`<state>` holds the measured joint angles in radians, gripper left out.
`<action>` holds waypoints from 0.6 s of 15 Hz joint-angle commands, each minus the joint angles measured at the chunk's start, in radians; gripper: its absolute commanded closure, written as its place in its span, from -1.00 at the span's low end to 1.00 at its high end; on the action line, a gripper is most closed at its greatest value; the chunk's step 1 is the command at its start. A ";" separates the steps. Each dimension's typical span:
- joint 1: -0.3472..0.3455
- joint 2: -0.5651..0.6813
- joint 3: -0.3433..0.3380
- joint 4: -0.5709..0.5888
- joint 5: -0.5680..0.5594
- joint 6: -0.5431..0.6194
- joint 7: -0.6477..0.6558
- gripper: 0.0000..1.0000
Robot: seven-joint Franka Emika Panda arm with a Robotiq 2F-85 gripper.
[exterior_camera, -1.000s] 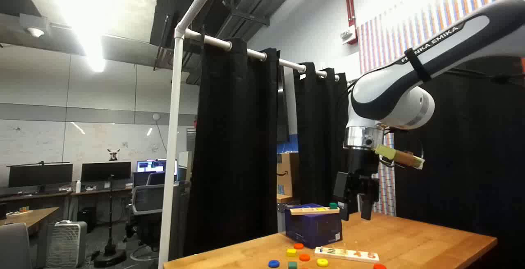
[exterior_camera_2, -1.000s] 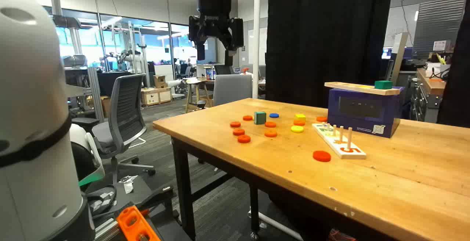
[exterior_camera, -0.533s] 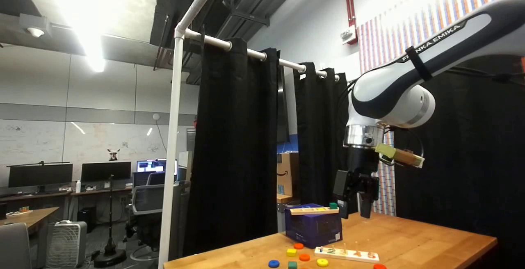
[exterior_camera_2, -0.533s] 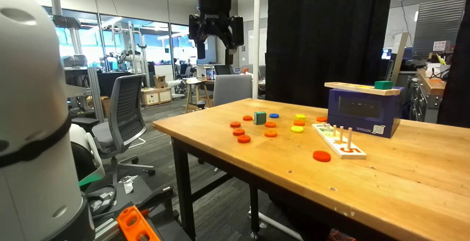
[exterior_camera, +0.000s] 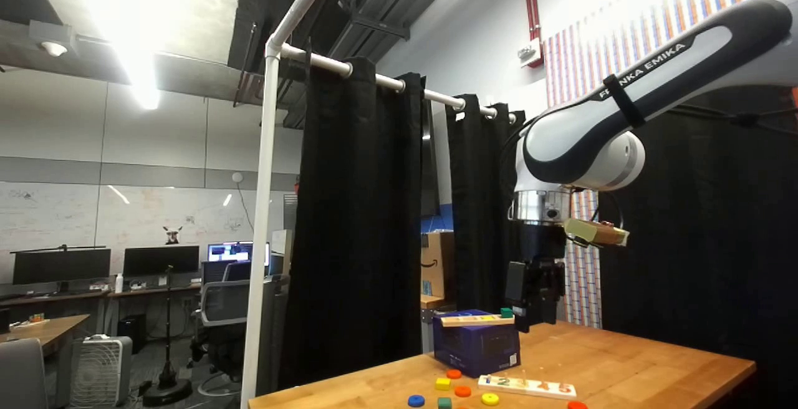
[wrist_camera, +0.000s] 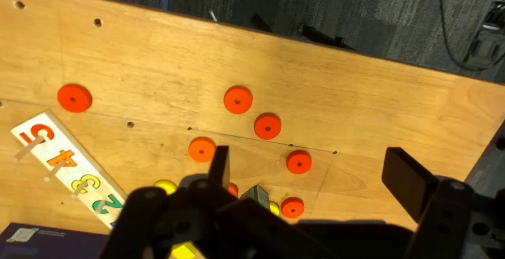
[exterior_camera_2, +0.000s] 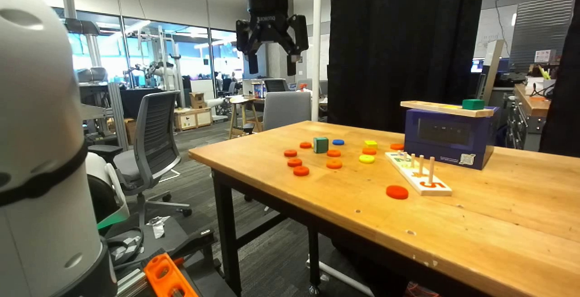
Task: Put the yellow square on the wooden board
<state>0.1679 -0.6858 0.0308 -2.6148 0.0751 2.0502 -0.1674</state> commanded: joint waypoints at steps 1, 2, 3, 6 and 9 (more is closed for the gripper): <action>0.002 0.141 0.038 0.152 -0.086 -0.018 -0.053 -1.00; 0.001 0.180 0.049 0.191 -0.112 -0.018 -0.062 -1.00; 0.001 0.230 0.060 0.237 -0.143 -0.018 -0.076 -1.00; 0.000 0.363 0.084 0.357 -0.230 -0.017 -0.121 -1.00; -0.006 0.507 0.096 0.476 -0.323 -0.014 -0.177 -1.00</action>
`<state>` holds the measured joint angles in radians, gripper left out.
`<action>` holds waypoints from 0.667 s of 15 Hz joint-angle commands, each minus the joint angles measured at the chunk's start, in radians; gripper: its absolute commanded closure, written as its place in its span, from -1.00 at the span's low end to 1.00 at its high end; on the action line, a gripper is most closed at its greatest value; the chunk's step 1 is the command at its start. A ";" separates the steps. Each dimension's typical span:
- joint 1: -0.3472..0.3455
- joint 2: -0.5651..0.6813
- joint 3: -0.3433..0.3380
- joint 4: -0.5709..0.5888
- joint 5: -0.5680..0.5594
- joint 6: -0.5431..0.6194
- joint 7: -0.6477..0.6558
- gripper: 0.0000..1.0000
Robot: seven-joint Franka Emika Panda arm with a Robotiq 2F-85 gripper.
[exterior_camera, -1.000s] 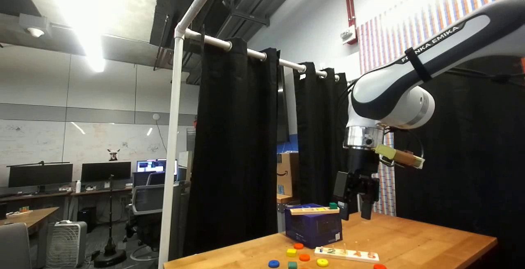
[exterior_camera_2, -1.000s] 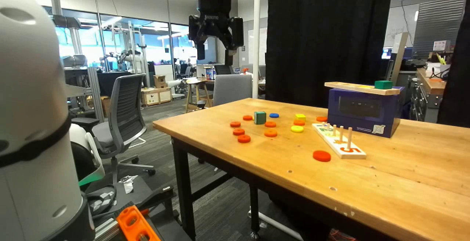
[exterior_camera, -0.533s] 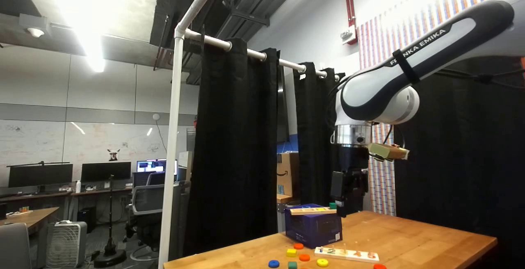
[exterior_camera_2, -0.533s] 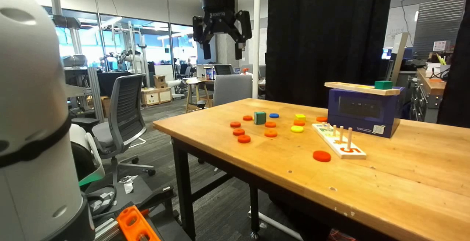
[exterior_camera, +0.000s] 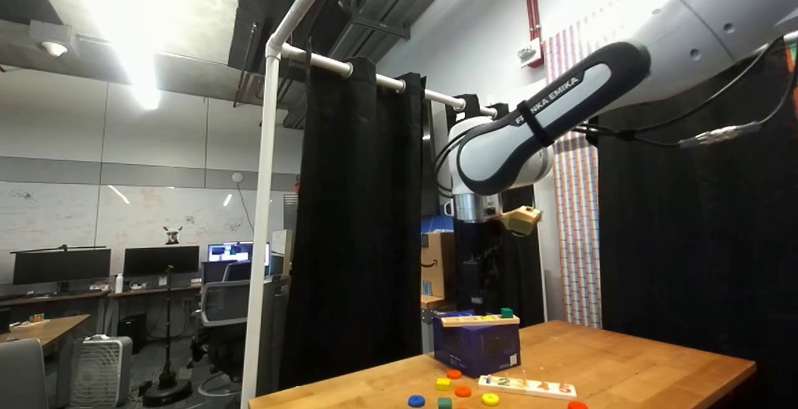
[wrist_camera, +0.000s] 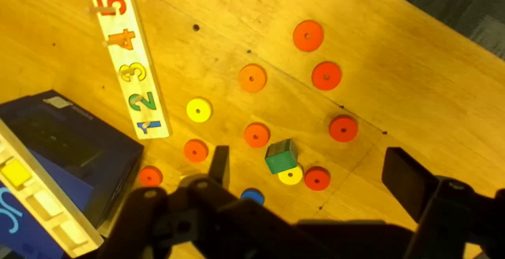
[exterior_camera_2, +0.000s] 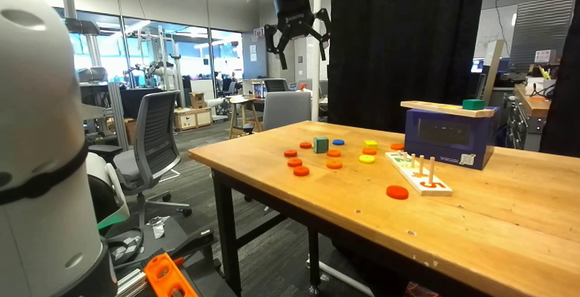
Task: Put the yellow square on the wooden board
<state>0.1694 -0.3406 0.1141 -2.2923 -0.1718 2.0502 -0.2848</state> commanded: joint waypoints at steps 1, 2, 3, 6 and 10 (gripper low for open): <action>-0.011 0.214 0.013 0.192 -0.105 -0.013 -0.078 -1.00; -0.014 0.257 0.012 0.227 -0.133 -0.010 -0.094 -1.00; -0.015 0.302 0.009 0.262 -0.154 -0.007 -0.120 -1.00; -0.025 0.422 0.005 0.356 -0.214 -0.004 -0.173 -1.00; -0.048 0.543 -0.003 0.445 -0.231 0.038 -0.230 -1.00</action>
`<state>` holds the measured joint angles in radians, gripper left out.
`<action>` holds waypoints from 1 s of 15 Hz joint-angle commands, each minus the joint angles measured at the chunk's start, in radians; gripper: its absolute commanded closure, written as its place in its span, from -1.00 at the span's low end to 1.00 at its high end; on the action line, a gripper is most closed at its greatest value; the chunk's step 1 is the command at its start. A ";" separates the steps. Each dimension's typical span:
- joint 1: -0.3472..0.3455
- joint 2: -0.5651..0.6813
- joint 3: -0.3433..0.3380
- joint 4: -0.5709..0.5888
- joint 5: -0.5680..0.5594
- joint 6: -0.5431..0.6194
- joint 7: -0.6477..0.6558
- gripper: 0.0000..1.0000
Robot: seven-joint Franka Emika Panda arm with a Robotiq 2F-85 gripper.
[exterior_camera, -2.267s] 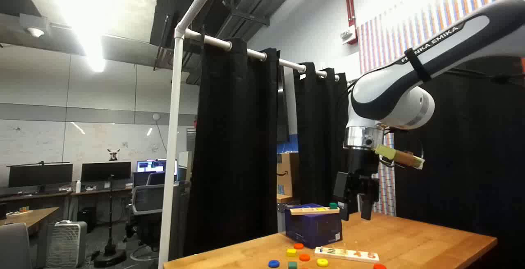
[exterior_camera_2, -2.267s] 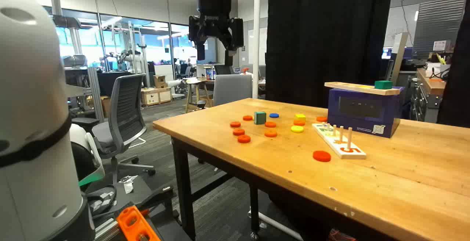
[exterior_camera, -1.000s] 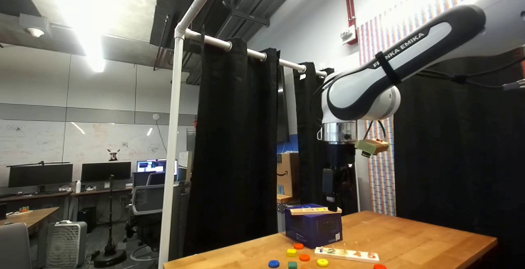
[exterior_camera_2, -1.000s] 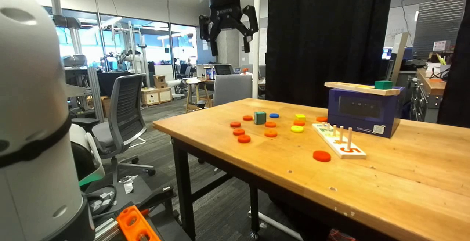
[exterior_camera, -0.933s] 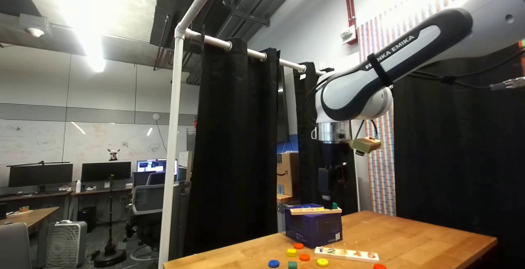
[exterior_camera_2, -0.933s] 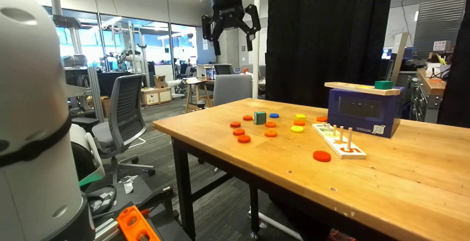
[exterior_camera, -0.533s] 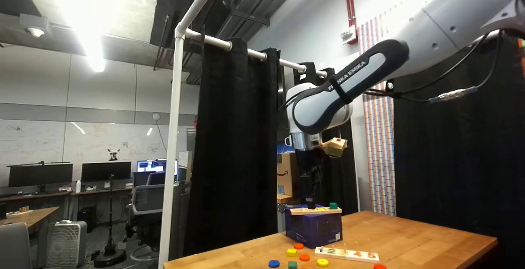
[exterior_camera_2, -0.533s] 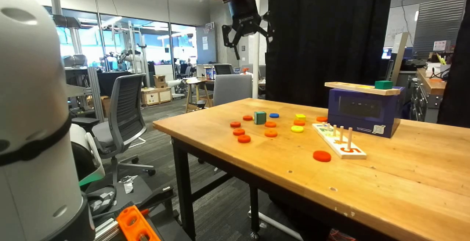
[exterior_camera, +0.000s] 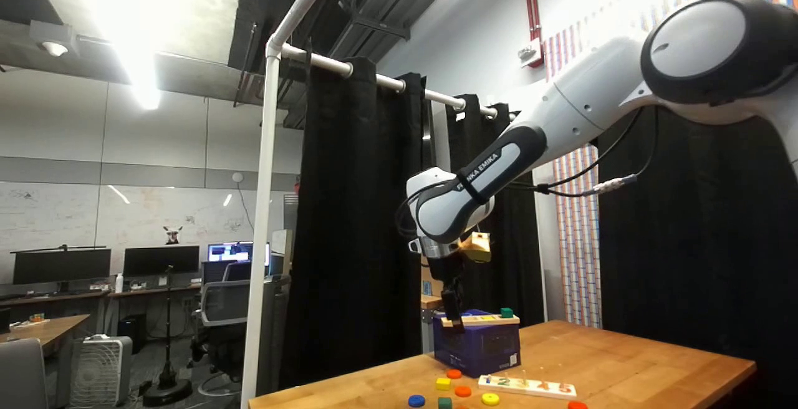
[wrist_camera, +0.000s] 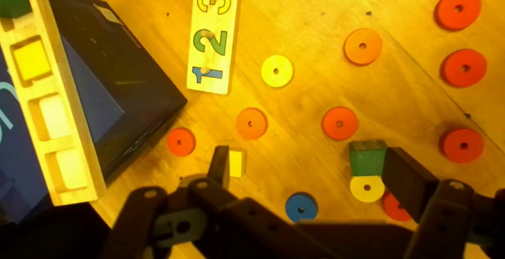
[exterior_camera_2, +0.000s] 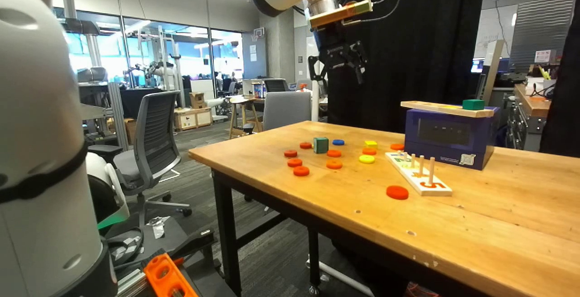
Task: Put the yellow square on the wooden board
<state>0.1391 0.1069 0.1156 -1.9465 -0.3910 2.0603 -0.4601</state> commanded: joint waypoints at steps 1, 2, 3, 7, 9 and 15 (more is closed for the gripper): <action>-0.027 0.120 -0.007 0.112 -0.002 0.055 -0.061 -1.00; -0.036 0.140 -0.008 0.125 0.010 0.079 -0.071 -1.00; -0.048 0.158 -0.008 0.131 0.026 0.111 -0.081 -1.00; -0.087 0.229 -0.009 0.152 0.065 0.227 -0.088 -1.00; -0.105 0.255 -0.008 0.148 0.082 0.291 -0.091 -1.00; -0.139 0.329 0.009 0.148 0.147 0.405 -0.122 -1.00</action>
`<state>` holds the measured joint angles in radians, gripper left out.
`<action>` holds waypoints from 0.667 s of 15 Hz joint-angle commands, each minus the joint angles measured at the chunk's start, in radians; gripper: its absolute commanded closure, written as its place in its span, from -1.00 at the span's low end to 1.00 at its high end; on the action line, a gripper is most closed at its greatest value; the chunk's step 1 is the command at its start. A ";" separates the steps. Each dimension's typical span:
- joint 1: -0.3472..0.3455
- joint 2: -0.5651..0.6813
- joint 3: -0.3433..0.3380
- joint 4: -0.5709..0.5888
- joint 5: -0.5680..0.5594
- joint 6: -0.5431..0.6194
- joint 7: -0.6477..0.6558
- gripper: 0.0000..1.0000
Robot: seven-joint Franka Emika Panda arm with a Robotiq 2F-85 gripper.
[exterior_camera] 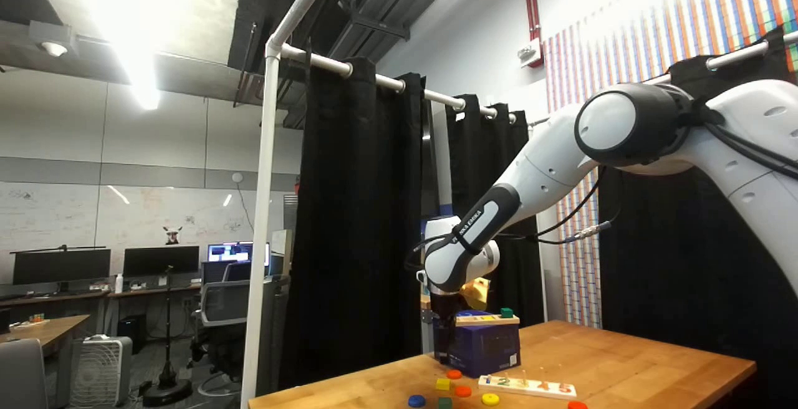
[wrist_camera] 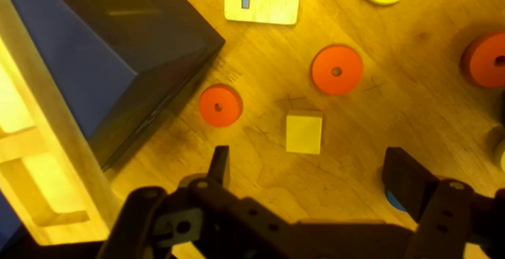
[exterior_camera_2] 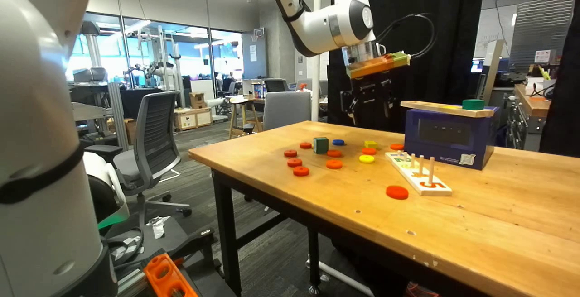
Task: Put the yellow square on the wooden board
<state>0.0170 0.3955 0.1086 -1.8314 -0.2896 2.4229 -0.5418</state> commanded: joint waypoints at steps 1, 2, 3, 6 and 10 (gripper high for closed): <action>-0.021 0.051 0.020 0.036 0.057 0.047 -0.046 -1.00; -0.022 0.062 0.024 0.040 0.067 0.053 -0.050 -1.00; -0.023 0.072 0.027 0.044 0.076 0.055 -0.056 -1.00; -0.025 0.096 0.037 0.056 0.103 0.051 -0.068 -1.00; -0.029 0.128 0.040 0.063 0.114 0.060 -0.077 -1.00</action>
<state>0.0073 0.4858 0.1318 -1.8072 -0.2062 2.4639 -0.5814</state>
